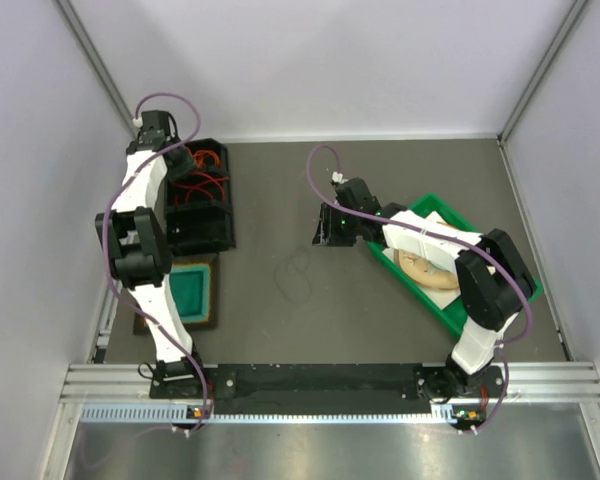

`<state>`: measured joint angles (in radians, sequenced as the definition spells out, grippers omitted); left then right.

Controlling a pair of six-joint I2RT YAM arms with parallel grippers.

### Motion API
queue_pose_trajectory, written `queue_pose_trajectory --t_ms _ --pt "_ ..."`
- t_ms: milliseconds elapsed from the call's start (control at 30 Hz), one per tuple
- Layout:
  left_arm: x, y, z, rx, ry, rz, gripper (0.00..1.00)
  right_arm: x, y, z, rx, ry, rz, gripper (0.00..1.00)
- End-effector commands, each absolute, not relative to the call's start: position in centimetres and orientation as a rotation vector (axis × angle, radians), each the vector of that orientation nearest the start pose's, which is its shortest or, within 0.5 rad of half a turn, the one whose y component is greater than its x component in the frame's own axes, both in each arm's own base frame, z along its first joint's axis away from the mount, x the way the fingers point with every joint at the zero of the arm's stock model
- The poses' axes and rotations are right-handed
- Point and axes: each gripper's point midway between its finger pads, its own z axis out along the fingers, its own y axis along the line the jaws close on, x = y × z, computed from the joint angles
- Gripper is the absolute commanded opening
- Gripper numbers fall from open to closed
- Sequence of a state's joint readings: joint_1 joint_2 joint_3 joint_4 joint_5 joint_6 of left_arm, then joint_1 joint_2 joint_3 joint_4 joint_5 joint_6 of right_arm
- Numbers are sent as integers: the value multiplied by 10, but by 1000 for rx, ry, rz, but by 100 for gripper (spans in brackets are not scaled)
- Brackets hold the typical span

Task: Untangle the cables

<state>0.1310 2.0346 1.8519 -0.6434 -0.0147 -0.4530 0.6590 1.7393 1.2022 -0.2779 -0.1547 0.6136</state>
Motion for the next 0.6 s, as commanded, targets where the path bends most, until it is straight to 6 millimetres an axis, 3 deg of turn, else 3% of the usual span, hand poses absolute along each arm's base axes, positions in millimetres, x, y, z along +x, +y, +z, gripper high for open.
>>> queue_pose_trajectory --t_ms 0,133,433,567 --pt "542 59 147 -669 2291 -132 40 324 321 107 -157 2487 763 43" --pt "544 54 135 -652 2328 -158 39 324 321 109 -155 2484 761 43" --pt "527 53 116 -649 2375 -142 38 324 322 109 -158 2484 772 43" --pt "529 53 124 -642 2377 -141 38 324 321 113 -160 2475 771 43"
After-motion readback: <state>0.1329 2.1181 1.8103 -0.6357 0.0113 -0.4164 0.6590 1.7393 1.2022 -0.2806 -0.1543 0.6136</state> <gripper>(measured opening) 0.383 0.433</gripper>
